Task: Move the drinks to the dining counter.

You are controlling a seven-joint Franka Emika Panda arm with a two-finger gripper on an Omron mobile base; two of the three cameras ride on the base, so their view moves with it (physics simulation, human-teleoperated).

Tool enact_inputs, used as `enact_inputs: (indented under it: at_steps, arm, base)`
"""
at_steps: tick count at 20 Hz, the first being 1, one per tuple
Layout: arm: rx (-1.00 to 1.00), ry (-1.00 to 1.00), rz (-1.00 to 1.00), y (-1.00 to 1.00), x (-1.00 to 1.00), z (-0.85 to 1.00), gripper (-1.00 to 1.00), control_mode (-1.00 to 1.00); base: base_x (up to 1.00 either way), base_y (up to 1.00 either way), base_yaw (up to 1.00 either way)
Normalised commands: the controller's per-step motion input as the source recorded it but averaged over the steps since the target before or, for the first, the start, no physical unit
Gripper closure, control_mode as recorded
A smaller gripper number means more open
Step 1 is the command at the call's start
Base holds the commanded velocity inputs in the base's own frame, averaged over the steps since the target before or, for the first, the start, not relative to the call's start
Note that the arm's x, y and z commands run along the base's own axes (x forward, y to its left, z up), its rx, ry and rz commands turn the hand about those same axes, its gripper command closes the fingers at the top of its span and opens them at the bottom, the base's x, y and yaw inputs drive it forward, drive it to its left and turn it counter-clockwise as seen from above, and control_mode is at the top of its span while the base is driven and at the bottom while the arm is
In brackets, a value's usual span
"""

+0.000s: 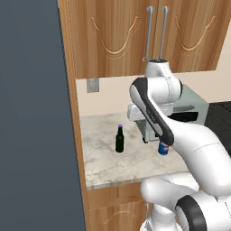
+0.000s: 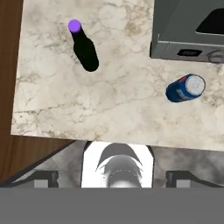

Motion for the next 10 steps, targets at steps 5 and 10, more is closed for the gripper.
enact_inputs:
  at_steps: [5,10]
  arm:
    - [0.00,0.08,0.00,0.39,0.01,-0.27,-1.00,-1.00]
    - [0.00,0.00,0.00,0.26,0.17,-0.51,-1.00,-1.00]
  base:
    - [0.00,0.00,0.00]
    - [0.00,0.00,0.00]
